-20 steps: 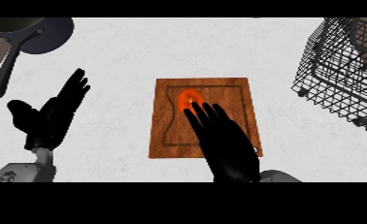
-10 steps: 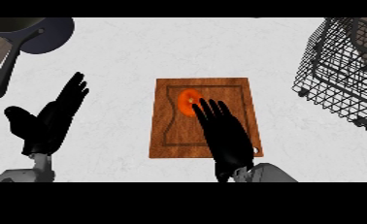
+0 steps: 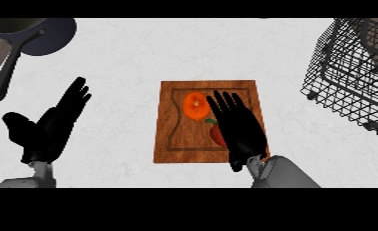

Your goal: Pick the bell pepper from the cutting board and place it in the tiered basket

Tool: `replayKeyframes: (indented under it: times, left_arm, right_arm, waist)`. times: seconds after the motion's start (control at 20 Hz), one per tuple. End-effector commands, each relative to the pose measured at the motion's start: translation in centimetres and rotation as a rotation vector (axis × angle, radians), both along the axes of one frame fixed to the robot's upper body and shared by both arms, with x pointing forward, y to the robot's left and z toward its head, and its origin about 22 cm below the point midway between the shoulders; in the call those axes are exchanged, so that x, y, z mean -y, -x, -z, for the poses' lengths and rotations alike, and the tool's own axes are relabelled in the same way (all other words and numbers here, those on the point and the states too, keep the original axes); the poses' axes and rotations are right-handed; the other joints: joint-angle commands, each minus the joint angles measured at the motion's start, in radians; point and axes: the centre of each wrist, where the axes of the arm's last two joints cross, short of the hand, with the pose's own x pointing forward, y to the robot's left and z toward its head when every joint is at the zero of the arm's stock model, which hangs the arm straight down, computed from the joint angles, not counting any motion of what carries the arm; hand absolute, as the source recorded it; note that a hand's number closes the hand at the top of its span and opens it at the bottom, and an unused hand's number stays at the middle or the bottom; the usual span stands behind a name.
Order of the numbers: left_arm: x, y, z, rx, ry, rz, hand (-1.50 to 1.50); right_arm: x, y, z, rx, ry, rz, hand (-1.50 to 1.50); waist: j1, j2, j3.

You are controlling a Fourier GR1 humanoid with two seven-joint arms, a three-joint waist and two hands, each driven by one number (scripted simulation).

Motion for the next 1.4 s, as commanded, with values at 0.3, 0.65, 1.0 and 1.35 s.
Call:
replayKeyframes:
  times: [0.3, 0.65, 1.0, 1.35]
  left_arm:
    - [1.1, -1.0, 0.3, -0.010, -0.008, 0.008, 0.00]
    - [0.1, 0.3, -1.4, 0.014, -0.012, -0.010, 0.00]
    - [-2.7, 0.9, -0.1, -0.019, -0.008, -0.139, 0.00]
    - [-2.6, 1.5, 0.0, -0.016, 0.009, -0.144, 0.00]
  right_arm:
    - [-1.4, -0.5, 2.7, -0.113, 0.127, -0.087, 1.50]
    - [0.6, 0.9, 3.1, -0.001, 0.169, -0.140, 1.50]
    - [25.8, -1.1, -0.5, 0.021, 0.211, 0.457, 1.50]
    - [35.8, -0.3, -8.2, 0.395, -0.048, 0.530, 1.50]
  waist:
    - [0.001, 0.001, 0.000]
    - [0.001, -0.001, 0.000]
    - [-0.151, -0.004, 0.010]
    - [-0.151, -0.023, 0.014]
